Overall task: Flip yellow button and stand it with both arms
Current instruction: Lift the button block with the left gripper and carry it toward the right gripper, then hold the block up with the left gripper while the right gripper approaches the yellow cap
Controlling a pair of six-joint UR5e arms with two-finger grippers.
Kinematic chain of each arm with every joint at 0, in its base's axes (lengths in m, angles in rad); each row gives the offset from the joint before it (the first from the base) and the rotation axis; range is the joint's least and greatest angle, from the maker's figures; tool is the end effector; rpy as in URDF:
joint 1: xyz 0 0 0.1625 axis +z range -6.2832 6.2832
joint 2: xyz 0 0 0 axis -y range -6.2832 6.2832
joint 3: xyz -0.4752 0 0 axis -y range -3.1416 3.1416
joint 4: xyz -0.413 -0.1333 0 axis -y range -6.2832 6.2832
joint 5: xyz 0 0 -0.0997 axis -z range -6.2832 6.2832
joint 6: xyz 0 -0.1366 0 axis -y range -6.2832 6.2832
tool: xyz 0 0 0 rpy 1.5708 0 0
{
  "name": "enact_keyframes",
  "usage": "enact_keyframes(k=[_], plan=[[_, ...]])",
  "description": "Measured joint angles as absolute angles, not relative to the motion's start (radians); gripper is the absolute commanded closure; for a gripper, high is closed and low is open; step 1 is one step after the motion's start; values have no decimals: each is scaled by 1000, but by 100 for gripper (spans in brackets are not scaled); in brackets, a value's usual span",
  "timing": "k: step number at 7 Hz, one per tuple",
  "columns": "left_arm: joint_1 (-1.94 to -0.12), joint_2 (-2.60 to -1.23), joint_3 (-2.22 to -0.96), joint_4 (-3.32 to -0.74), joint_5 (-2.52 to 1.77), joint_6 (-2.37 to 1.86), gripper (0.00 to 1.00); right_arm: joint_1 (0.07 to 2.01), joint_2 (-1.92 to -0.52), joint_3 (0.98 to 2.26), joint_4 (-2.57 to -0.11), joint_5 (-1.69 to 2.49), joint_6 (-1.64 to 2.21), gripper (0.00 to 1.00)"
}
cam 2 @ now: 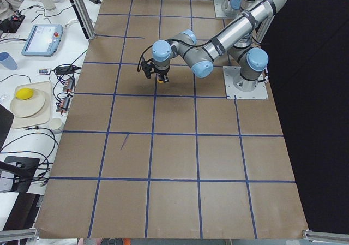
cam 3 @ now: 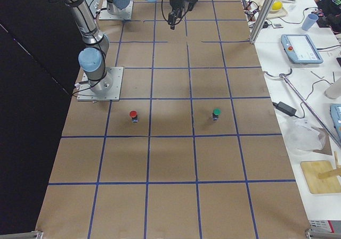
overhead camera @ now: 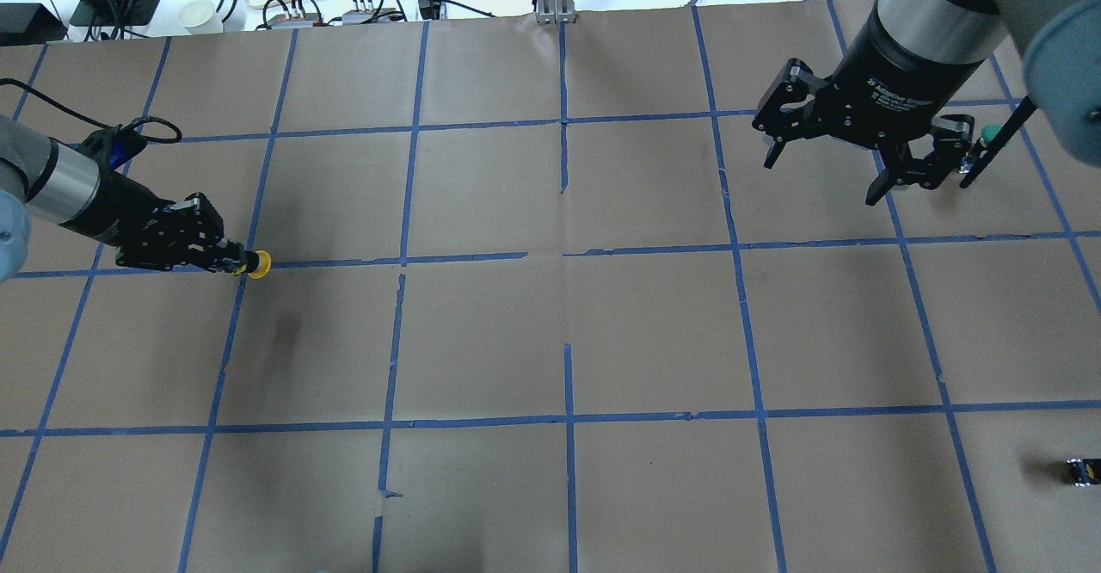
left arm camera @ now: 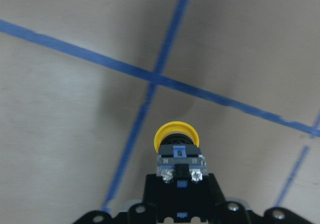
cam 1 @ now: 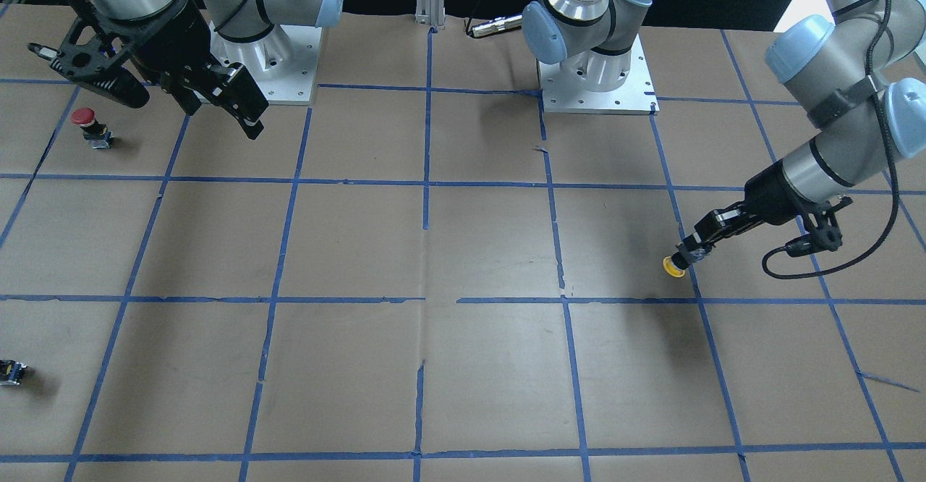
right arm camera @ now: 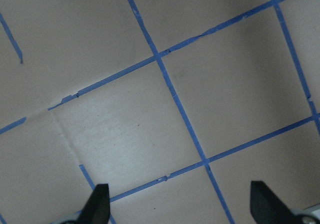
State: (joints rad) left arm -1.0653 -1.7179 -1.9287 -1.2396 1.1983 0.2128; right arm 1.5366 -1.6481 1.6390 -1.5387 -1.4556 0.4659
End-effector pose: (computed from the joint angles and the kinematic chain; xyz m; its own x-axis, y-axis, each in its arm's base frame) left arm 0.0855 -0.5325 0.2902 -0.8675 -0.3127 0.3869 -0.3005 0.9492 0.0933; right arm 0.1327 -0.4777 0.5021 -0.8715 0.4815 -0.0923 0.4765 0.8762 0.0722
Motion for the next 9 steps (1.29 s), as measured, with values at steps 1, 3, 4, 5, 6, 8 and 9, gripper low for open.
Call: enact_keyframes(k=[1, 3, 4, 5, 6, 8, 9], plan=[[-1121, -1716, -1932, -1250, 1098, 152, 99, 1536, -1639, 1642, -1538, -1395, 550, 0], [-1273, -1701, -1936, -1231, 908, -108, 98, 1534, -1606, 1644, -1540, -1261, 708, 0], [-1356, -1693, -1936, -1182, 861, -265, 98, 1533, -1585, 1641, -1544, -1206, 791, 0], [-1434, -1692, -1936, -1106, 812, -466, 98, 1528, -1563, 1637, -1557, -1129, 869, 0], [-1494, -1692, -1935, -1024, 744, -680, 98, 1515, -1549, 1635, -1580, -1075, 943, 0], [-1557, -1698, -1934, -879, 644, -1052, 98, 1480, -1538, 1640, -1603, -990, 1005, 0], [-1582, -1702, -1933, -822, 591, -1205, 98, 1461, -1533, 1643, -1604, -942, 1016, 0]])
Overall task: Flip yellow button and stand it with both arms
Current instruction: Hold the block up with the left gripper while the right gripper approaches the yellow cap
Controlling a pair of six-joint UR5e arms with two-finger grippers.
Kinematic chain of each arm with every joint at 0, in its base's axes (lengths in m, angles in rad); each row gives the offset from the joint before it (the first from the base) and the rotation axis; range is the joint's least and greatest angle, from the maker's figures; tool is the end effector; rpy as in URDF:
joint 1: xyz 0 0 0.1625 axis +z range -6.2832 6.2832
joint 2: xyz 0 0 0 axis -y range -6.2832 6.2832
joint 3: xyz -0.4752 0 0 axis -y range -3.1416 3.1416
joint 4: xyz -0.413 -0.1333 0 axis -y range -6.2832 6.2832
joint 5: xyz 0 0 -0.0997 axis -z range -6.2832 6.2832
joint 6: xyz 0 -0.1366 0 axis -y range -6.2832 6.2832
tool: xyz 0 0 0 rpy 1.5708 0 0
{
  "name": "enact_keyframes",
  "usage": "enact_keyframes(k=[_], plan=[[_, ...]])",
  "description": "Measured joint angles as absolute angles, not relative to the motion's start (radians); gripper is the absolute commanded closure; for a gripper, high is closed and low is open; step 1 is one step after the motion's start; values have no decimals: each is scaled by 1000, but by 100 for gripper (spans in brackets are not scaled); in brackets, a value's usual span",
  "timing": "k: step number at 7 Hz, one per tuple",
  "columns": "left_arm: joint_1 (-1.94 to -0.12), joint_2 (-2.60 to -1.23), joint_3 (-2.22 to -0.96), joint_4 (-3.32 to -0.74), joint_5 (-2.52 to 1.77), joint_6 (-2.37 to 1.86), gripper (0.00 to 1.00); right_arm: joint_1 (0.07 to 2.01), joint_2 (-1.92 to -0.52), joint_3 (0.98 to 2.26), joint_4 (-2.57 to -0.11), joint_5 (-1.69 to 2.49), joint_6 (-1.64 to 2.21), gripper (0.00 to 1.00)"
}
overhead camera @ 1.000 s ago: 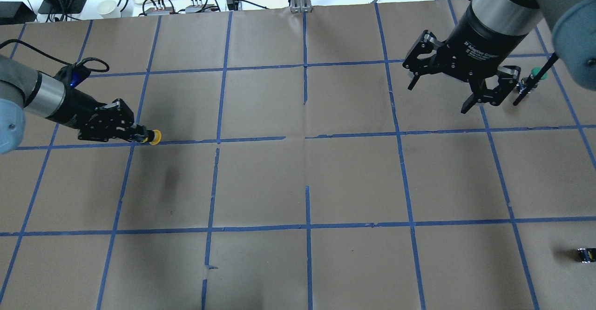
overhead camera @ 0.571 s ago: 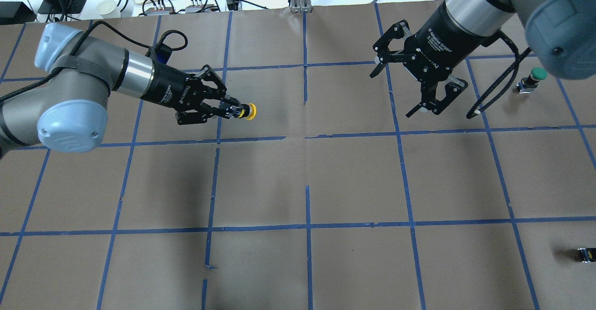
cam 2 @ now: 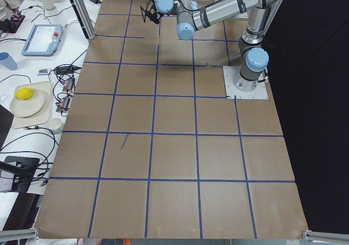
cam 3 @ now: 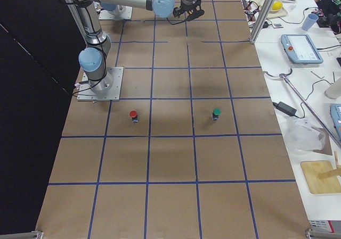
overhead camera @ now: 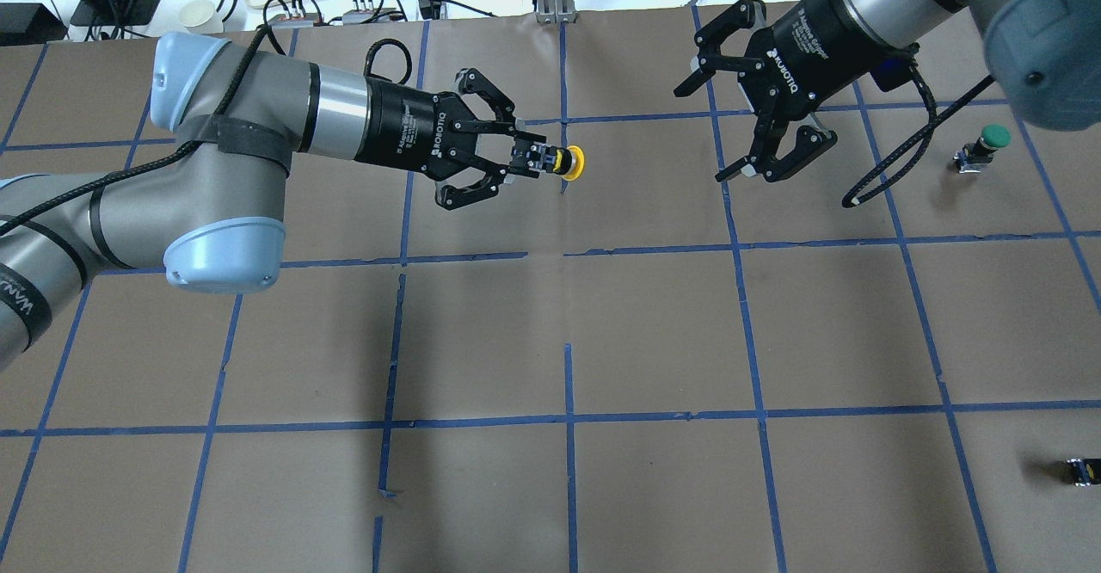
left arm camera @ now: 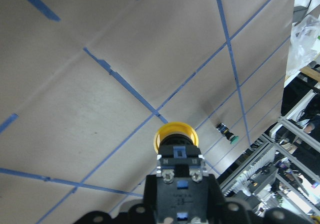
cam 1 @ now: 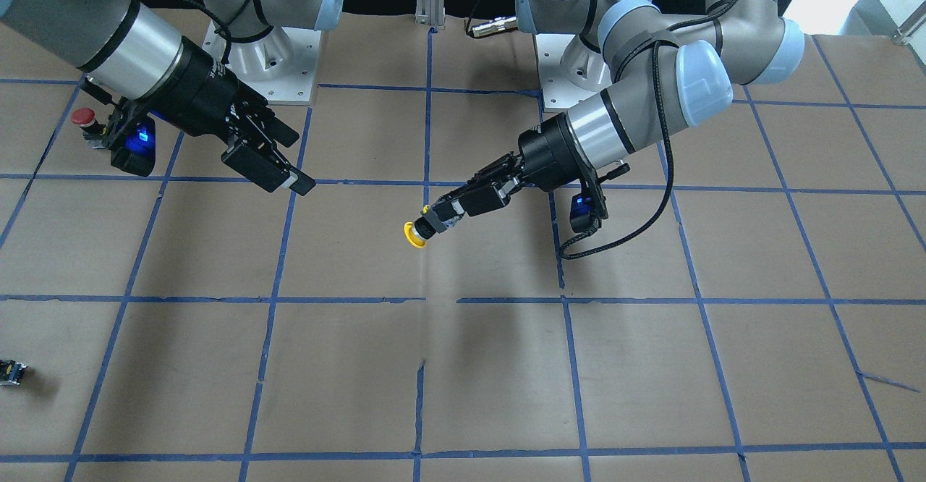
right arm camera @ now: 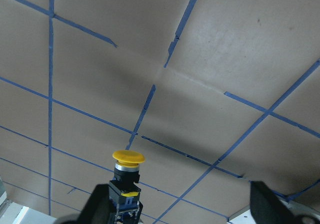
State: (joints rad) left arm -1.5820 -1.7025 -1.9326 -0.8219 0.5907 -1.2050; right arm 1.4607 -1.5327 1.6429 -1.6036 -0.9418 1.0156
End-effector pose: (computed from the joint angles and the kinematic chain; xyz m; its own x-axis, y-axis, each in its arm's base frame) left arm -0.2528 -0.5390 0.3895 -0.2085 -0.8262 0.5234 -0.5140 0.5478 0.6601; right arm 0.1553 -0.5398 0.4741 -0.3279 0.9128 -0.2435 0.7365 0.4084 0.5392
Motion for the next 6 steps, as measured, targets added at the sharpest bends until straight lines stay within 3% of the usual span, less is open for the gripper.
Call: enact_keyframes(k=[6], plan=[[-1731, -1812, -1756, -708, 475, -1820, 98, 1445, -1472, 1644, -1657, -788, 1154, 0]])
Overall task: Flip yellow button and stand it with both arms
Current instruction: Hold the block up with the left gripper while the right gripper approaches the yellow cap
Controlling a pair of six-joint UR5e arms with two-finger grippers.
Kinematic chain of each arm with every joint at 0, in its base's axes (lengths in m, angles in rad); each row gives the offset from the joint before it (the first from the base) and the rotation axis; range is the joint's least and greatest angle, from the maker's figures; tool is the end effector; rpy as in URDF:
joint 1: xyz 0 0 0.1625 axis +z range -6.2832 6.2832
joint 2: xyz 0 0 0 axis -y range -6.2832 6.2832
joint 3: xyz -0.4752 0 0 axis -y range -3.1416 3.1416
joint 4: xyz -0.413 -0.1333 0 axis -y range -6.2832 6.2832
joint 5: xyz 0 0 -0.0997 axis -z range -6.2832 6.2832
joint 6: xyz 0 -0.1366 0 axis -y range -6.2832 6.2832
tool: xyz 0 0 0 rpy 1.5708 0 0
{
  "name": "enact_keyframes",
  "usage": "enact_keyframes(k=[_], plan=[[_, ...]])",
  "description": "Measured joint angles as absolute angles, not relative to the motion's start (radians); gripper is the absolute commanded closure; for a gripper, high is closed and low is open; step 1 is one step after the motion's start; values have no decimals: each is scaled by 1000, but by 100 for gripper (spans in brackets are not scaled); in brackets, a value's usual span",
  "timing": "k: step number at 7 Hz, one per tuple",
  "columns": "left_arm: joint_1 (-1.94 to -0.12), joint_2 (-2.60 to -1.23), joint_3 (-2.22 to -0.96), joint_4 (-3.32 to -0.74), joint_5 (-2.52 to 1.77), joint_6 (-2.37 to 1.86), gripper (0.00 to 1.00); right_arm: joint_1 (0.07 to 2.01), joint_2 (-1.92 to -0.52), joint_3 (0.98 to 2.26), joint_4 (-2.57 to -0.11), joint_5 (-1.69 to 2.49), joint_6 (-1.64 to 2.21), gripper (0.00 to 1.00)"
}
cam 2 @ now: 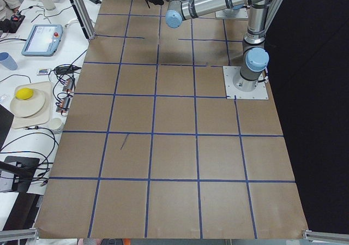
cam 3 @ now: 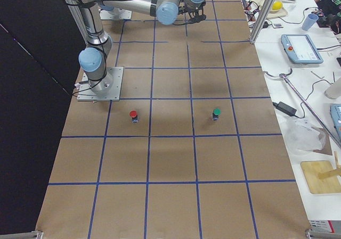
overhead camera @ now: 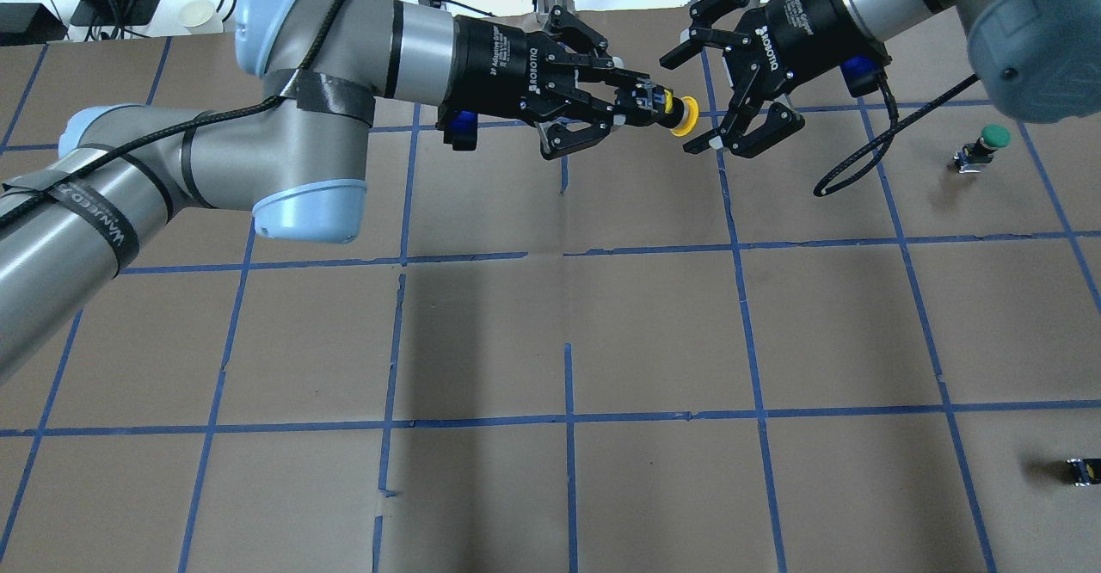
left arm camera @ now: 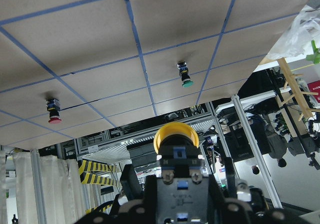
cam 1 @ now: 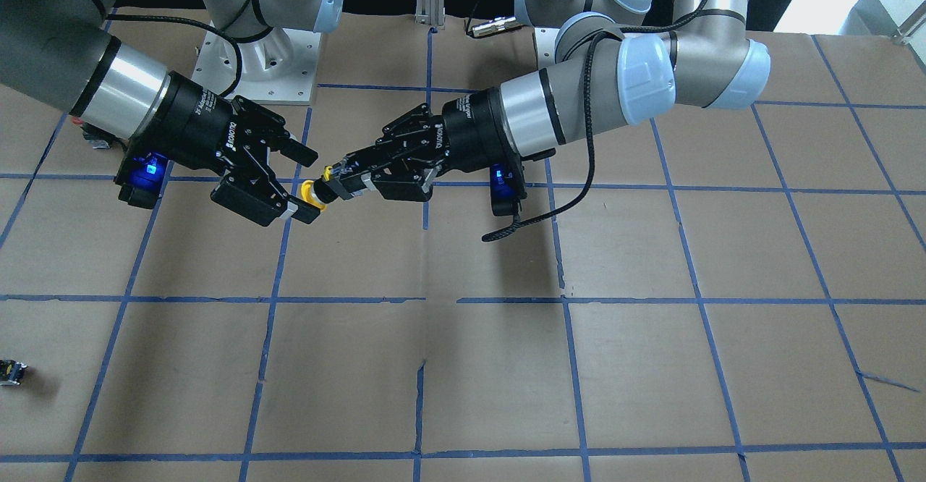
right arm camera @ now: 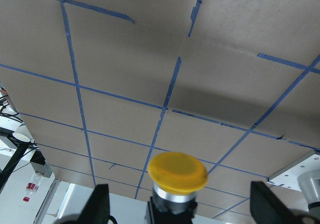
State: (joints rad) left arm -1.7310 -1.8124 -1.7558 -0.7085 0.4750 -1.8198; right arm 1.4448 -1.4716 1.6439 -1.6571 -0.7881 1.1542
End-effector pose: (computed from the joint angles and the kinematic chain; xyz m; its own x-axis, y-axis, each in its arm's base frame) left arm -0.3483 -0.5580 0.4384 -0.0436 -0.9767 0.2103 -0.4152 0.2092 0.8854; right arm 0.1593 -0.5695 0.4595 -0.1671 0.9642 -0.2058 0.6869 0.2635 0.6772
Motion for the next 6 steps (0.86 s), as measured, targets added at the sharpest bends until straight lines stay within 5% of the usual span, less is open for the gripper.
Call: enact_keyframes(k=[6], plan=[[-1758, -1785, -1749, -704, 472, -1921, 97, 1432, -1496, 1640, -1634, -806, 1187, 9]])
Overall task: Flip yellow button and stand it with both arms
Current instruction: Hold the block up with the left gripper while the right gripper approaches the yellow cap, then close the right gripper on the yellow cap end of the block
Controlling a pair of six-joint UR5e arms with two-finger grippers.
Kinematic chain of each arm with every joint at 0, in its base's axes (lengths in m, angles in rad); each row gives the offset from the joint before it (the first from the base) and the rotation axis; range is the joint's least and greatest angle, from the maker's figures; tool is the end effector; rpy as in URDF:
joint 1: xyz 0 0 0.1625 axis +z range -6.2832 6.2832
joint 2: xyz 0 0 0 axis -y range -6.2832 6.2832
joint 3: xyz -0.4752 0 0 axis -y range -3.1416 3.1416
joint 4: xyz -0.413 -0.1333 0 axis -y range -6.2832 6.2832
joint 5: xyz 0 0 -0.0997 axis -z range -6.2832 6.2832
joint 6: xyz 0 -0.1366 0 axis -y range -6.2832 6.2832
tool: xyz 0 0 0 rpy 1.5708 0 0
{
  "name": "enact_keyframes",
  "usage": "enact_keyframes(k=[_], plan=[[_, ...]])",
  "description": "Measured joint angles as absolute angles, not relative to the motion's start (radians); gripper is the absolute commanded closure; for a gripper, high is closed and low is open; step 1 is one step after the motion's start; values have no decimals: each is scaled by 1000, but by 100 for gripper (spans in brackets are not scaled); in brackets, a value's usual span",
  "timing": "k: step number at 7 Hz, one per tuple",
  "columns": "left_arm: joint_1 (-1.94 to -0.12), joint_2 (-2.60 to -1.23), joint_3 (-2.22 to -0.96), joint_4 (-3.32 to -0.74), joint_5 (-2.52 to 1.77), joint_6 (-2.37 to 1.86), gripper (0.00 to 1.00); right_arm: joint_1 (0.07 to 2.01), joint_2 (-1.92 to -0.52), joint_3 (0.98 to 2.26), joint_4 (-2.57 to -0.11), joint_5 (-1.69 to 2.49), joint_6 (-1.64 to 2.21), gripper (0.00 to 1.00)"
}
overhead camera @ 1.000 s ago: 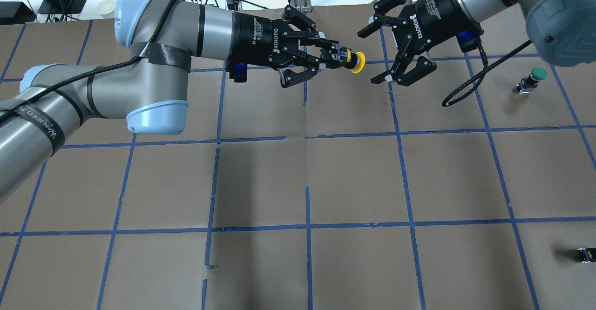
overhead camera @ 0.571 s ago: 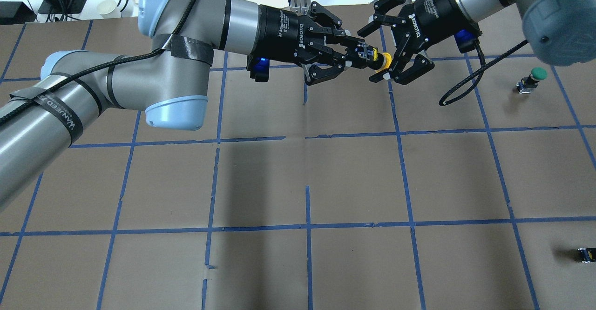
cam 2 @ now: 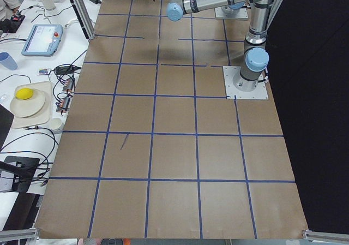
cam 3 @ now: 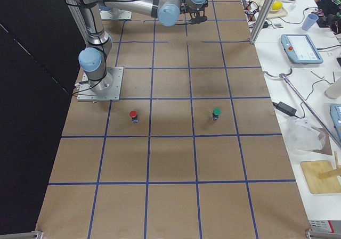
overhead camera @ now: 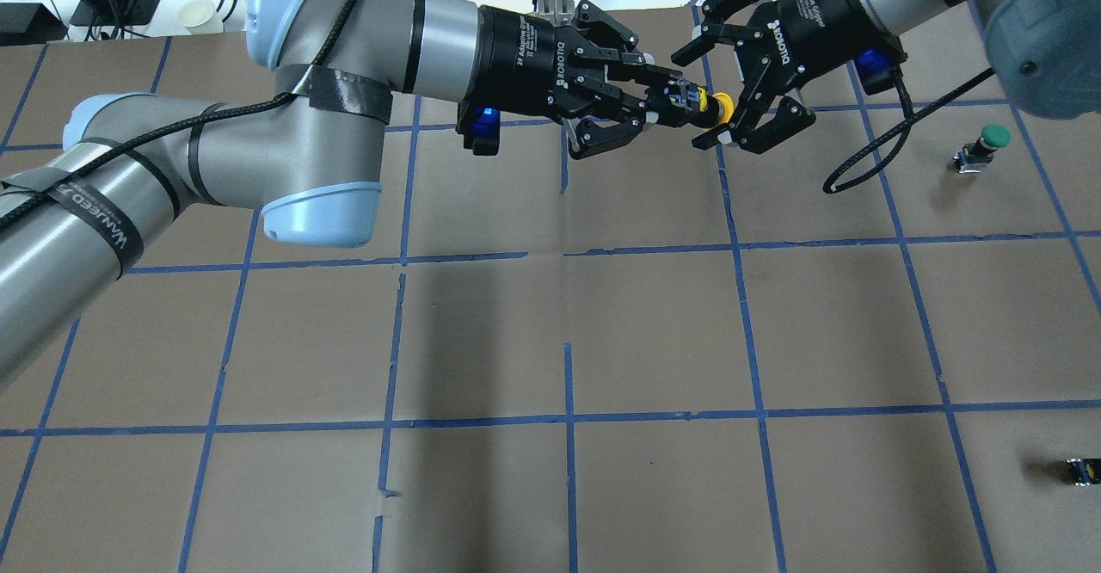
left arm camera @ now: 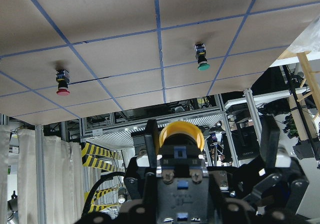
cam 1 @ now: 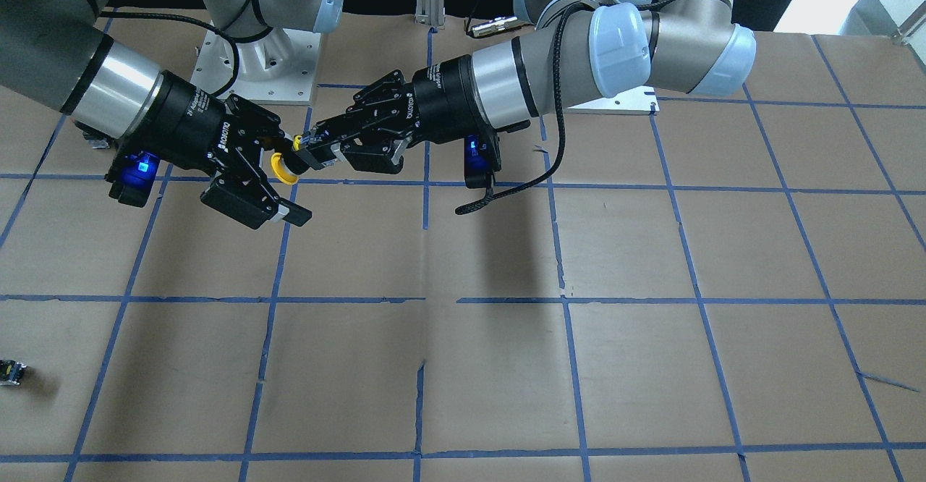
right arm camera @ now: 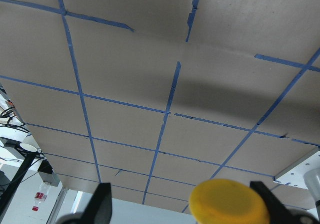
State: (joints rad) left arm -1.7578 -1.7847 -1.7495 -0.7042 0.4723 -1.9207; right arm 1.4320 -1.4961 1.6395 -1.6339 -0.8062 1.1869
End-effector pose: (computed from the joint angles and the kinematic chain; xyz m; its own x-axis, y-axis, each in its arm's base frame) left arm -0.3620 -0.5417 0.4591 -0.0281 -0.9872 0.1572 -0.4056 0.1549 0.9008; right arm 0.1516 -0.5621 0.4711 -0.1369 0.9733 -0.1841 0.7072 0.2262 0.6698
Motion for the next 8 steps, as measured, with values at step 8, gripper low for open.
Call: enact_keyframes(k=[8], plan=[[-1758, -1784, -1740, -704, 477, -1918, 96, 1428, -1561, 1641, -1511, -882, 1185, 32]])
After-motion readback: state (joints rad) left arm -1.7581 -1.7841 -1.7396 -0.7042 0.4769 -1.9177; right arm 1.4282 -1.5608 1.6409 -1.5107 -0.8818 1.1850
